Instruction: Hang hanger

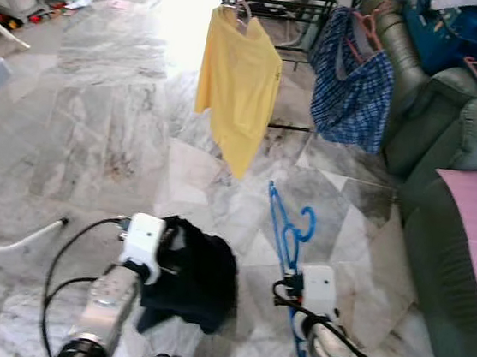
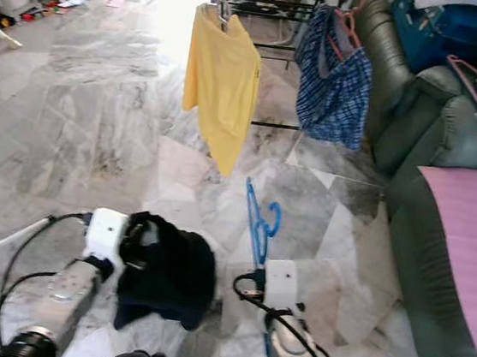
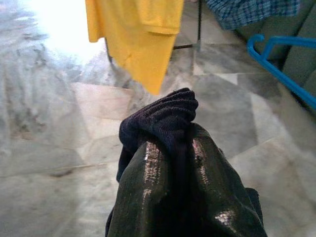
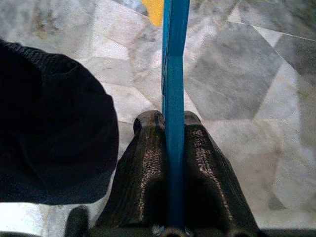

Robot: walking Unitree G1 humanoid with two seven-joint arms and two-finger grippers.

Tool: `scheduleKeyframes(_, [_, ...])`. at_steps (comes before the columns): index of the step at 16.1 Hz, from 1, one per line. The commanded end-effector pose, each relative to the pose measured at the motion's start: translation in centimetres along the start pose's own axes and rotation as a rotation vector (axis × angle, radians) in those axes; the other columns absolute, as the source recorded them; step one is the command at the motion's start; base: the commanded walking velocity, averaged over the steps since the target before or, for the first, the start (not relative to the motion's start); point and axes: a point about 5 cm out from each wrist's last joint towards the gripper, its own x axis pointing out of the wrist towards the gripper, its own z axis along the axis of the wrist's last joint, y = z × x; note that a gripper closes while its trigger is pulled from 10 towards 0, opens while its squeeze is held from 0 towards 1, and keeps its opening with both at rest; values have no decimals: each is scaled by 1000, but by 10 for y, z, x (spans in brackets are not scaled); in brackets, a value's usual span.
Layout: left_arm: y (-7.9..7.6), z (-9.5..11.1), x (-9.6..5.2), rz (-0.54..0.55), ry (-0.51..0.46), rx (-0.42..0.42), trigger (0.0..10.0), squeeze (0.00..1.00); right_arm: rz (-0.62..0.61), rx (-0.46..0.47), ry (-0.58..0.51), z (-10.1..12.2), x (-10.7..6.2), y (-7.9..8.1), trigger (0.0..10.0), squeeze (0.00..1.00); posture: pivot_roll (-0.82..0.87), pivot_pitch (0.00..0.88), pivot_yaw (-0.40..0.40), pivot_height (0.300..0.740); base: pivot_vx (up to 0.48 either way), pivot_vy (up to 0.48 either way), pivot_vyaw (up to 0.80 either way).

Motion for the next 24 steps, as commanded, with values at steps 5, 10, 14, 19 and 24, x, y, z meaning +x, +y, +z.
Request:
scheduleKeyframes(5, [4, 13, 3, -34, -45, 63, 10000, 0, -8, -15, 13, -7, -6, 0, 10000, 0, -77, 221, 27, 740, 0, 0, 0])
scheduleKeyframes(10, [13, 64, 36, -23, -149, 218, 10000, 0, 29, -306, -28, 21, -9, -39, 10000, 0, -82, 233, 49, 740, 0, 0, 0])
scheduleKeyframes(14, [23, 105, 57, 60, -210, 262, 10000, 0, 117, -521, -50, 54, -19, -70, 10000, 0, -98, 230, 57, 740, 0, 0, 0])
scheduleKeyframes(19, [18, 118, 59, -36, -269, 362, 10000, 0, 502, -624, -20, 72, -53, -51, 10000, 0, -114, 230, 59, 740, 0, 0, 0])
scheduleKeyframes(24, [0, 120, 56, -192, -349, 442, 10000, 0, 582, -613, 3, 80, -57, -46, 10000, 0, -105, 230, 54, 740, 0, 0, 0])
